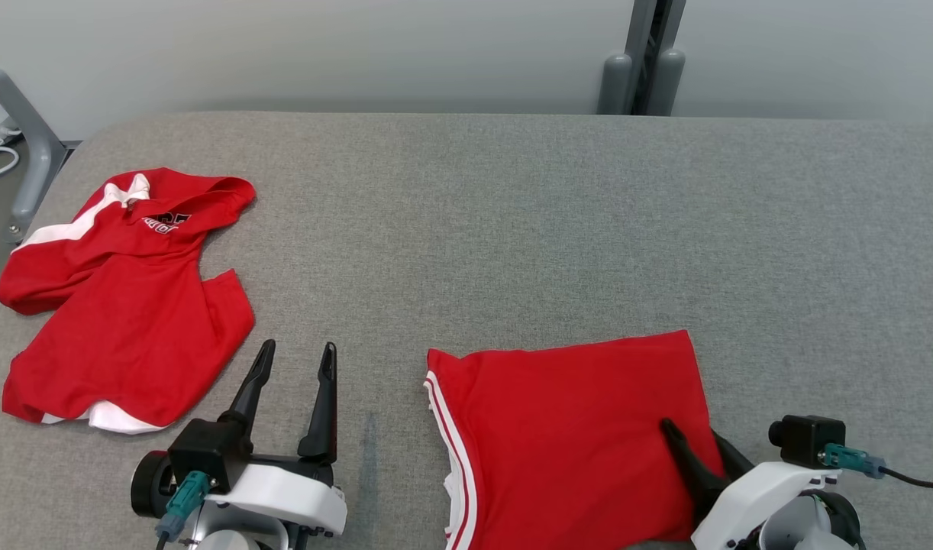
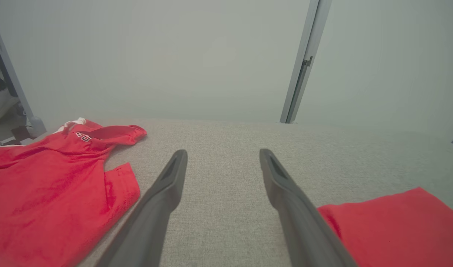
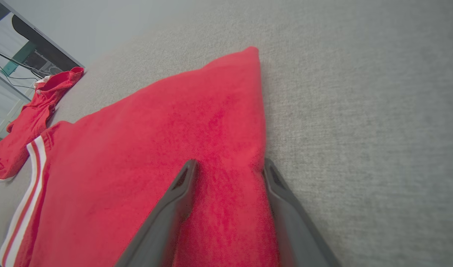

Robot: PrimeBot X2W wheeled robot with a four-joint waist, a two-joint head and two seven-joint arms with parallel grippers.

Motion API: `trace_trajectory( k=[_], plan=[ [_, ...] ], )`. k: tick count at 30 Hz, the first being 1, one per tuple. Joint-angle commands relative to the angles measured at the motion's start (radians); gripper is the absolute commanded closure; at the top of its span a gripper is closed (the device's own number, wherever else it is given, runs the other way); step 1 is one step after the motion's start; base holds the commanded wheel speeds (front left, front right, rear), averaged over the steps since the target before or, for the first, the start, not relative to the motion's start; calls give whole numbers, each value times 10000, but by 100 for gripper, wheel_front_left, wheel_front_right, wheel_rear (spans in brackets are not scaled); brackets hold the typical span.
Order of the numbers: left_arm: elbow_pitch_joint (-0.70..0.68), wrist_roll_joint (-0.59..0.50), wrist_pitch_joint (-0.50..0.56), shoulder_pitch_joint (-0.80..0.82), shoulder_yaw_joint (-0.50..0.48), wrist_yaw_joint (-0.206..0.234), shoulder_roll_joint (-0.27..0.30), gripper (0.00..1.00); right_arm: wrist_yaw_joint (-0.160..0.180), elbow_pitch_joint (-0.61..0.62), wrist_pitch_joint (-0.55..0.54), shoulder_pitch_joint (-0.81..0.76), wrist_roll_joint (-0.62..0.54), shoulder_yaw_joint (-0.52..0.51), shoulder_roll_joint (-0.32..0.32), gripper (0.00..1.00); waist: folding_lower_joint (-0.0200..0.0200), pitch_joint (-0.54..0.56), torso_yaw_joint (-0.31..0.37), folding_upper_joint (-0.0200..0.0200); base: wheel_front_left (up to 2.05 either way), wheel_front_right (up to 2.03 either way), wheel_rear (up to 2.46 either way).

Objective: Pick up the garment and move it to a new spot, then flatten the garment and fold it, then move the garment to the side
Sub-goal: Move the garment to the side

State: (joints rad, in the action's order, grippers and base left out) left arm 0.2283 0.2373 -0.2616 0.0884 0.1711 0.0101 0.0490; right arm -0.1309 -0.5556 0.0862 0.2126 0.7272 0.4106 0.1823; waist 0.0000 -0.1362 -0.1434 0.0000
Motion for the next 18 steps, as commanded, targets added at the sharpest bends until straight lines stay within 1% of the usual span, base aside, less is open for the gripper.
trace_trajectory(
  k=[1, 11, 18],
  plan=[
    [5, -67, -29, 70, -38, 6, 35, 0, 1, -118, 57, 6, -15, 106, 45, 100, 0, 17, 7, 0, 0, 0, 0],
    [42, -132, -29, -43, 156, -44, 34, 0, 3, -701, 626, 472, -285, 700, 410, 100, 0, 199, 190, 0, 0, 0, 0],
    [-23, -380, -29, -66, 223, -143, 31, 0, 4, -950, 647, 1070, -885, 1435, 1130, 100, 0, 59, 749, 0, 0, 0, 0]
  ],
)
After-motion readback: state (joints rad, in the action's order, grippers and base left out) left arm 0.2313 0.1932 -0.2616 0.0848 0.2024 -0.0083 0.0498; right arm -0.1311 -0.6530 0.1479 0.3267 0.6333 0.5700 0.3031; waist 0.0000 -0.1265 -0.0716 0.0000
